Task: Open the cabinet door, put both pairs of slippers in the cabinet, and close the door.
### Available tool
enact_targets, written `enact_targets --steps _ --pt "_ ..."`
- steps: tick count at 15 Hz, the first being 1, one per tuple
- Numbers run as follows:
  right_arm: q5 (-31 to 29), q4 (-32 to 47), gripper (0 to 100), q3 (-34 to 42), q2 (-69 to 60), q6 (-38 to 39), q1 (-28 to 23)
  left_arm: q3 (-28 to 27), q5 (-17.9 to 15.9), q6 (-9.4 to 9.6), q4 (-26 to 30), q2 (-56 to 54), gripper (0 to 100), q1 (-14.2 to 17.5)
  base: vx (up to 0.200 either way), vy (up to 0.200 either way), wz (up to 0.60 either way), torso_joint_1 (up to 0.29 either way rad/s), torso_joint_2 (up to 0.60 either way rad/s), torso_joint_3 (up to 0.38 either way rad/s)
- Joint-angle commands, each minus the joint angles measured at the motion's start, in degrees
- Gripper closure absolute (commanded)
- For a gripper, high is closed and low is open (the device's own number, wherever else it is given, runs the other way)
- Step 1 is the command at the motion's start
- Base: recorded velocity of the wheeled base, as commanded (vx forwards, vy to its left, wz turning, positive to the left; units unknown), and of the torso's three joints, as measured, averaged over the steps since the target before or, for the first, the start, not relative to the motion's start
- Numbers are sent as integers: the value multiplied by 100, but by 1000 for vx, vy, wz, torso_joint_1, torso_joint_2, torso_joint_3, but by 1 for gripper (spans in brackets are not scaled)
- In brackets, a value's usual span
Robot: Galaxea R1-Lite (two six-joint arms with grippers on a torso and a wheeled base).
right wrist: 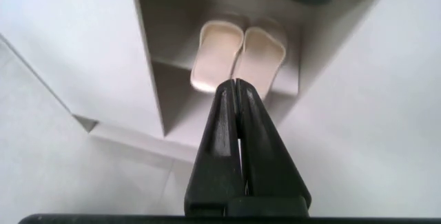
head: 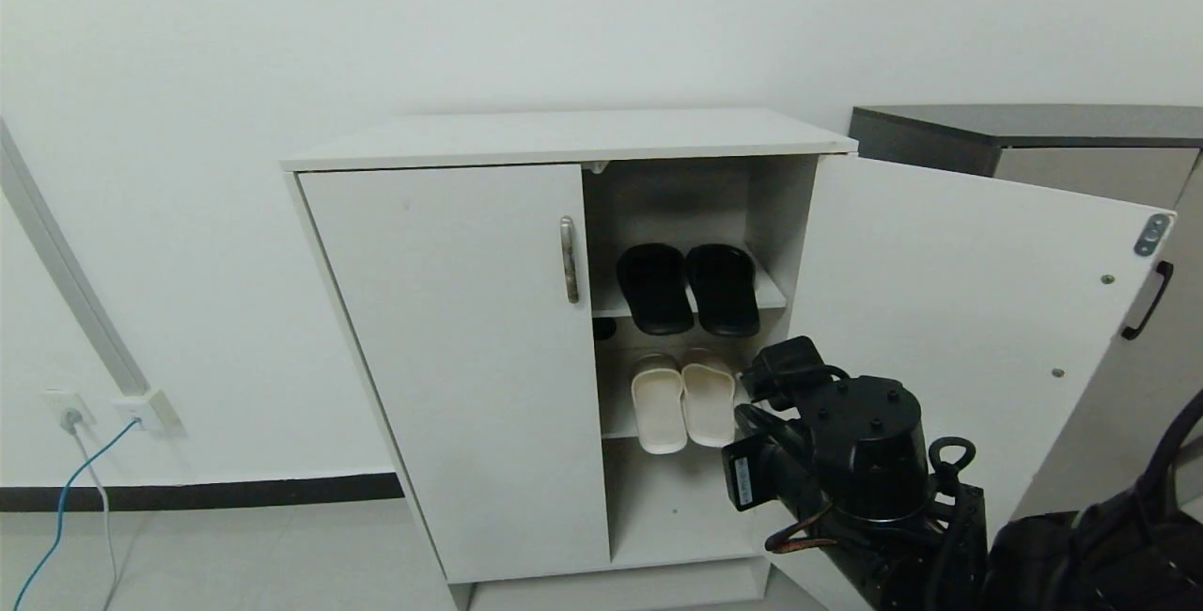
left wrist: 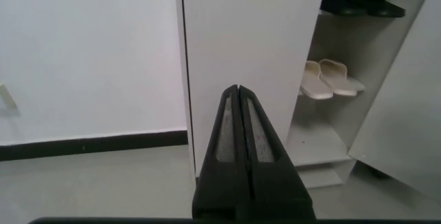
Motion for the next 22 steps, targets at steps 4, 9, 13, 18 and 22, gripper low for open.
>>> enact_targets --steps 4,9,13,18,22 --pt "-1 0 100 31 15 -3 2 1 0 -1 1 0 100 2 0 0 0 0 0 0" --pt "-9 0 100 40 15 -11 20 1 9 -1 1 0 100 2 0 0 0 0 0 0" --pt "-1 0 100 75 15 -11 28 1 9 -1 1 0 100 2 0 0 0 0 0 0" --pt "-1 0 100 75 24 -20 28 1 9 -1 1 0 100 2 0 0 0 0 0 0" --pt "-1 8 100 75 24 -20 20 1 9 -1 1 0 100 2 0 0 0 0 0 0"
